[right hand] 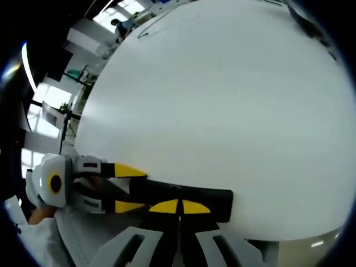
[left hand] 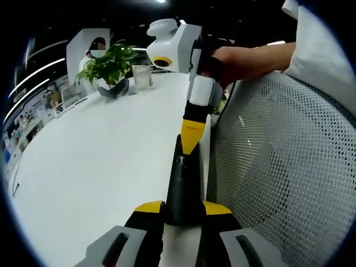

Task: Press the specified remote control buttons in sequence, fully releasing each button before pressing the next.

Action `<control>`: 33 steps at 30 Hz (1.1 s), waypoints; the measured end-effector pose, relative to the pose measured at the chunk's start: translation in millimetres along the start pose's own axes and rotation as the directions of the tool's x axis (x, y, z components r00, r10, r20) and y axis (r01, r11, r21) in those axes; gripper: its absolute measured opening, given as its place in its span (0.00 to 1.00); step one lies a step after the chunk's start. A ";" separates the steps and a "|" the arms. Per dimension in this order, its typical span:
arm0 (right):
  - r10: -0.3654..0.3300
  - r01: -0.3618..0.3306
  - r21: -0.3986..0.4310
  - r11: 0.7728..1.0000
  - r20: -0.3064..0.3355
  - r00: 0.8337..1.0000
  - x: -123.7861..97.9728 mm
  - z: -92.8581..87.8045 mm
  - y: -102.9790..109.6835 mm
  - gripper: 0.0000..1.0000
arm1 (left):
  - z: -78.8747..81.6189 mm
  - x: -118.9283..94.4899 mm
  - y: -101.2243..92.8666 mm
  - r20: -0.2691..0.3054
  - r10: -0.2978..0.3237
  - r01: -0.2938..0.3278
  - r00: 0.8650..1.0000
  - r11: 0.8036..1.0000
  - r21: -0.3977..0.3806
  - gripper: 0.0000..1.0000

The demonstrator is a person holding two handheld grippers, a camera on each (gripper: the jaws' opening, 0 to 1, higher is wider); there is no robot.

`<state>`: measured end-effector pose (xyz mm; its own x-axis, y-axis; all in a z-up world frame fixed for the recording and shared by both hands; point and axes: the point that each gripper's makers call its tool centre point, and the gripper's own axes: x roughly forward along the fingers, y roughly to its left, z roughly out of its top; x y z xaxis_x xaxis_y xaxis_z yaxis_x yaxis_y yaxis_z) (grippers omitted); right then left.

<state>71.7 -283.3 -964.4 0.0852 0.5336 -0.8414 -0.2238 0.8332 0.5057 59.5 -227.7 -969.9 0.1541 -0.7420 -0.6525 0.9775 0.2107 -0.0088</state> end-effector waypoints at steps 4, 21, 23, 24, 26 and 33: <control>-0.003 0.003 -0.020 1.000 -0.002 1.000 0.1 0.0 0.3 0.00 | 0.0 0.2 0.1 0.001 -0.001 0.001 1.000 1.000 0.000 0.25; -0.011 0.011 0.016 1.000 -0.010 1.000 -3.1 0.0 -0.6 0.00 | -0.2 0.4 0.2 0.000 -0.001 0.001 1.000 1.000 0.005 0.25; -0.034 0.034 0.003 0.999 -0.008 0.999 -3.8 0.2 -2.6 0.00 | -0.3 0.5 0.3 -0.002 -0.001 0.001 1.000 1.000 0.004 0.25; -0.035 0.035 0.006 0.999 -0.010 0.999 -4.3 0.0 -2.6 0.00 | -0.4 0.6 0.3 -0.001 -0.001 0.001 1.000 1.000 0.003 0.25; -0.040 0.040 0.012 0.999 -0.016 0.999 -4.9 -0.2 -3.8 0.00 | -0.4 0.5 0.2 -0.001 -0.001 0.001 1.000 1.000 0.003 0.25; -0.068 0.069 0.022 0.997 -0.053 0.996 -6.8 -6.8 -6.5 0.00 | -0.4 0.1 0.0 -0.001 0.000 0.000 1.000 1.000 0.002 0.25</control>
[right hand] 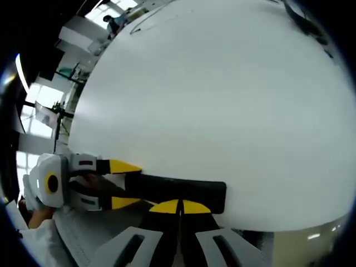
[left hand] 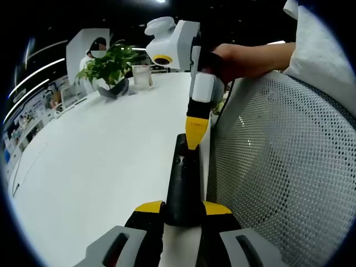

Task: Press the specified remote control buttons in sequence, fully releasing each button before pressing the next.

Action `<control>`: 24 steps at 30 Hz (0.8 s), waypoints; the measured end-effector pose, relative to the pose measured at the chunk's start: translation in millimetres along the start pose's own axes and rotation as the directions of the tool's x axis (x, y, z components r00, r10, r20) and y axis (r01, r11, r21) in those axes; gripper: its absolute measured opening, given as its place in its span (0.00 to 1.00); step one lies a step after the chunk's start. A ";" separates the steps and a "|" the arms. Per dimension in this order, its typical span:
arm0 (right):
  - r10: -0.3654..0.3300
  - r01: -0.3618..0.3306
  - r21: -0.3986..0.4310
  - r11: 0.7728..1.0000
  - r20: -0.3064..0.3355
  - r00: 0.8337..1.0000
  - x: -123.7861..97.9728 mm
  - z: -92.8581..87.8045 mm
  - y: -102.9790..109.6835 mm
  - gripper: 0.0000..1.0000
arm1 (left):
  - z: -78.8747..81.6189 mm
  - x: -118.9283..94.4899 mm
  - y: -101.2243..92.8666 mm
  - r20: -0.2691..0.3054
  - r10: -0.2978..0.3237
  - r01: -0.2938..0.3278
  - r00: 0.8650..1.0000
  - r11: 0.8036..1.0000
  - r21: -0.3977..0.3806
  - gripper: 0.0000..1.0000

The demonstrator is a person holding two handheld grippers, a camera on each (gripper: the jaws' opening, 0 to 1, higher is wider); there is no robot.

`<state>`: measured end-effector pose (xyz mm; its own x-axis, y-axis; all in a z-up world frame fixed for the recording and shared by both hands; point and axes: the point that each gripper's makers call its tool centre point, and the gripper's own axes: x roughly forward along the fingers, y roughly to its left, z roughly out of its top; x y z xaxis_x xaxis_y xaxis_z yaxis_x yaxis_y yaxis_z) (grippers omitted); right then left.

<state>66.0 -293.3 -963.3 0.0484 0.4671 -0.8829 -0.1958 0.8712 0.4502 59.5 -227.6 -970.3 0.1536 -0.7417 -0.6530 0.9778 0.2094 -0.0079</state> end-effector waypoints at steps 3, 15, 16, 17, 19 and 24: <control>-0.009 0.009 -0.003 1.000 0.003 1.000 -1.1 0.3 -1.1 0.00 | 0.0 -0.1 0.1 0.000 0.000 0.000 1.000 1.000 -0.001 0.25; -0.022 0.022 -0.022 1.000 -0.020 1.000 0.9 -3.3 -1.4 0.00 | 0.4 -0.4 0.1 0.002 0.001 -0.001 1.000 1.000 -0.001 0.25; -0.023 0.022 -0.022 1.000 -0.020 1.000 0.9 -3.3 -1.4 0.00 | 0.3 -0.4 0.2 0.001 0.001 -0.001 1.000 1.000 -0.001 0.25; -0.023 0.023 -0.023 0.999 -0.020 1.000 0.9 -3.3 -1.5 0.00 | 0.3 -0.4 0.2 0.001 0.001 -0.001 1.000 1.000 -0.001 0.25; -0.032 0.031 -0.040 0.999 -0.023 0.999 2.1 -3.6 -1.6 0.00 | 0.3 -0.3 0.3 0.002 0.002 -0.002 1.000 1.000 -0.002 0.25; -0.063 0.061 -0.089 0.994 -0.027 0.998 2.9 -5.0 -1.5 0.00 | 0.5 -0.2 0.2 0.003 0.001 -0.001 1.000 1.000 -0.001 0.25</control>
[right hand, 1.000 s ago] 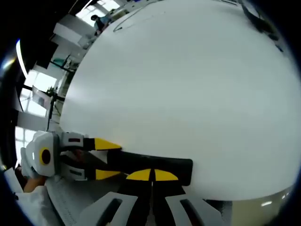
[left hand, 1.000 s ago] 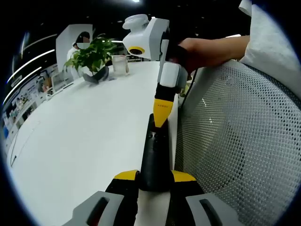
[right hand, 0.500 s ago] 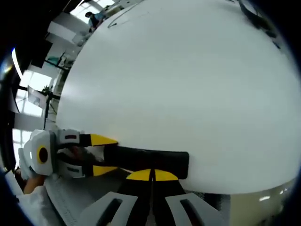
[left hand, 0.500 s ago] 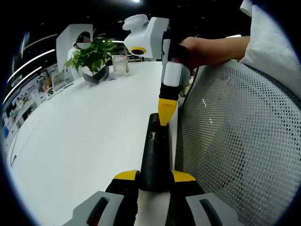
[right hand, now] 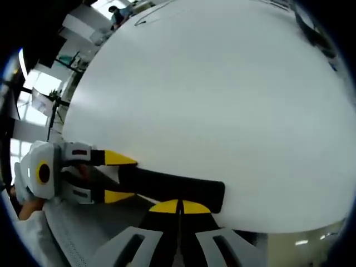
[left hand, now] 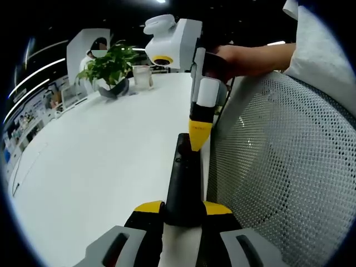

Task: Press the specified remote control buttons in sequence, fully releasing each button before pressing the next.

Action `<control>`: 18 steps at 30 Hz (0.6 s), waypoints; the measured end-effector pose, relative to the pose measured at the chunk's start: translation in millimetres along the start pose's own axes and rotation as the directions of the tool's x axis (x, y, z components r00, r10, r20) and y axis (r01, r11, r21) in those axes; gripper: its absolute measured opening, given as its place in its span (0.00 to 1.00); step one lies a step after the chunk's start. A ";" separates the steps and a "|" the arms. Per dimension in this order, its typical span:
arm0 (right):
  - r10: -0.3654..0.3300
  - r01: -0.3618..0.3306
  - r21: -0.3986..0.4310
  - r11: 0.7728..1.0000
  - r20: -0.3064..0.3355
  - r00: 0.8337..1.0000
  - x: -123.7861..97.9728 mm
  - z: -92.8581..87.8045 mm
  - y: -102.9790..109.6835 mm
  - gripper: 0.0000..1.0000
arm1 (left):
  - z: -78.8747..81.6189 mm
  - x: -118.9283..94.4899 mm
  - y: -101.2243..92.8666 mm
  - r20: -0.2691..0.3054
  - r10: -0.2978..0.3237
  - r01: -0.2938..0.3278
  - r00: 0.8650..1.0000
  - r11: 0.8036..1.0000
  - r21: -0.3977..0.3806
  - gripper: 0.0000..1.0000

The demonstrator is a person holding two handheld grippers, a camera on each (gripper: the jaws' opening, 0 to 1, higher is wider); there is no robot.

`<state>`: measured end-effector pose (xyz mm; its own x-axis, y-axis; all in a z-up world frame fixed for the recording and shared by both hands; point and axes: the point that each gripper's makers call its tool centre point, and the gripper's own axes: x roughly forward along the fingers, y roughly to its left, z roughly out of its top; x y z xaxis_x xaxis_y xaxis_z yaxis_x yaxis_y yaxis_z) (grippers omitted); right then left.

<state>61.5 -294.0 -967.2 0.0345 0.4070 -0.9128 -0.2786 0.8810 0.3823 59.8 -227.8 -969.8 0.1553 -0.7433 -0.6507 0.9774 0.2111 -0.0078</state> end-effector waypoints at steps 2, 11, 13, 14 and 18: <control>-0.003 0.003 -0.006 1.000 0.002 1.000 -0.5 -0.2 -0.2 0.00 | 0.0 0.0 0.0 0.000 -0.001 0.001 1.000 1.000 0.000 0.25; 0.005 -0.006 0.014 1.000 0.010 1.000 -0.3 0.0 -1.1 0.00 | 0.0 0.5 0.1 0.000 0.000 0.000 1.000 1.000 0.002 0.25; 0.005 -0.006 0.017 1.000 0.008 1.000 -0.4 0.2 -1.1 0.00 | -0.1 0.6 0.1 0.000 0.000 0.000 1.000 1.000 0.003 0.25; 0.005 -0.005 0.017 1.000 0.007 1.000 -0.5 0.3 -1.1 0.00 | 0.0 0.6 0.1 0.000 0.000 0.000 1.000 1.000 0.003 0.25; 0.004 -0.004 0.017 1.000 0.003 1.000 -0.5 0.2 -1.1 0.00 | 0.0 0.8 0.2 -0.002 -0.001 0.001 1.000 1.000 0.006 0.25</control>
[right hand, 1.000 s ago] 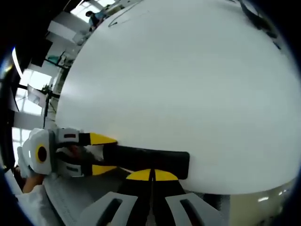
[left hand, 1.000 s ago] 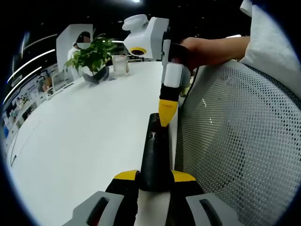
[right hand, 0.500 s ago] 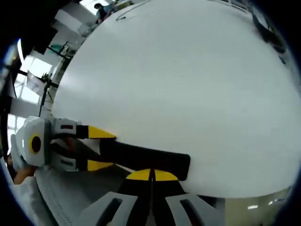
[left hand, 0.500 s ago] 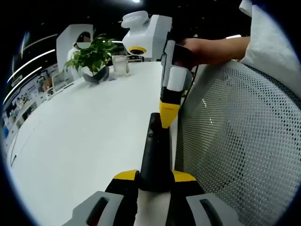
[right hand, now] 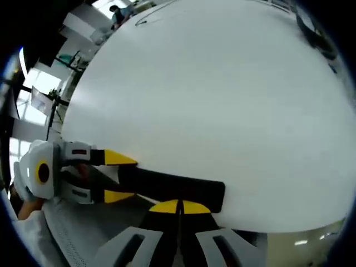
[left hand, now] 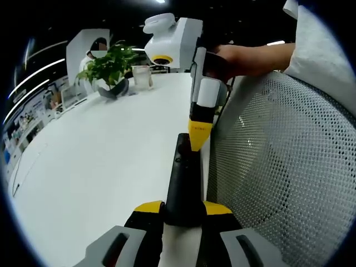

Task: Press the specified remote control buttons in sequence, fully releasing each button before pressing the next.

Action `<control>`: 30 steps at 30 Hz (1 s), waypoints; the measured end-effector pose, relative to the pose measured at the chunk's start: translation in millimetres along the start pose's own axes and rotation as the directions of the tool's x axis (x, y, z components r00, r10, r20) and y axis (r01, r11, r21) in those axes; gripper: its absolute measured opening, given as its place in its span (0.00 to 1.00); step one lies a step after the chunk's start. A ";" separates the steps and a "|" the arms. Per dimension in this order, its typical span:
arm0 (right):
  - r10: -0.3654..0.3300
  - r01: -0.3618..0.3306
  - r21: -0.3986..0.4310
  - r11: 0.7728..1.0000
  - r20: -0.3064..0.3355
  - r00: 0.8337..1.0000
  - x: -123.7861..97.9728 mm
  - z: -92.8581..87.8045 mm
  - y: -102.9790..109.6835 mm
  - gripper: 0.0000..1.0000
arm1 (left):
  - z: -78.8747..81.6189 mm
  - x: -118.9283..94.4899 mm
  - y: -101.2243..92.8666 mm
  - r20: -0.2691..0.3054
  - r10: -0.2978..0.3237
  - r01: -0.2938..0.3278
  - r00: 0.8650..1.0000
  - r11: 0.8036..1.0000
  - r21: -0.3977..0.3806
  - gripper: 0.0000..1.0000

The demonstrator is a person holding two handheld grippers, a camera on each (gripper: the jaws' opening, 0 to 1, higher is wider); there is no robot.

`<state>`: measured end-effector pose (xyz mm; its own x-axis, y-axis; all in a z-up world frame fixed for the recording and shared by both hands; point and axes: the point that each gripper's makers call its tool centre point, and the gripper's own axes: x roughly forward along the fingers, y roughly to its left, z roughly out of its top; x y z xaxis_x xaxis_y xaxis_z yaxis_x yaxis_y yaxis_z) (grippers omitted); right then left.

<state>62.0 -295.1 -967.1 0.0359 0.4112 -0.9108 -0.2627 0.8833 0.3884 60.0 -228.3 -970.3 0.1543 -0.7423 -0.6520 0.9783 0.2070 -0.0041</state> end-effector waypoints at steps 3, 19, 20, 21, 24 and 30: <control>0.017 -0.017 0.030 0.999 0.004 1.000 -0.9 0.6 -0.8 0.00 | 0.0 0.0 0.2 -0.003 0.005 -0.005 1.000 1.000 -0.003 0.26; 0.011 -0.011 -0.004 1.000 0.083 0.996 -1.7 13.8 2.1 0.00 | -2.5 -1.2 0.7 -0.021 0.007 -0.007 1.000 1.000 -0.012 0.26; 0.006 -0.005 -0.009 1.000 0.081 0.997 -0.9 13.4 1.9 0.00 | -2.1 -1.0 0.5 -0.020 0.007 -0.007 1.000 1.000 -0.011 0.25; -0.006 0.007 -0.016 1.000 0.071 0.997 0.6 12.3 0.7 0.00 | -2.7 -1.1 -0.2 -0.024 0.002 -0.002 1.000 1.000 -0.007 0.25; -0.012 0.015 -0.029 0.999 0.072 0.997 0.5 12.4 1.1 0.00 | -2.6 -0.6 0.7 -0.024 0.004 -0.004 1.000 1.000 -0.009 0.25; -0.018 0.021 -0.040 0.999 0.072 0.997 0.5 12.4 0.2 0.00 | -2.4 -0.3 1.1 -0.024 0.002 -0.002 1.000 1.000 -0.007 0.25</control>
<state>73.9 -292.0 -965.7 0.1099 0.4101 -0.9054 -0.3002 0.8821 0.3631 60.7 -226.3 -972.0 0.1525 -0.7263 -0.6702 0.9771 0.2125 -0.0079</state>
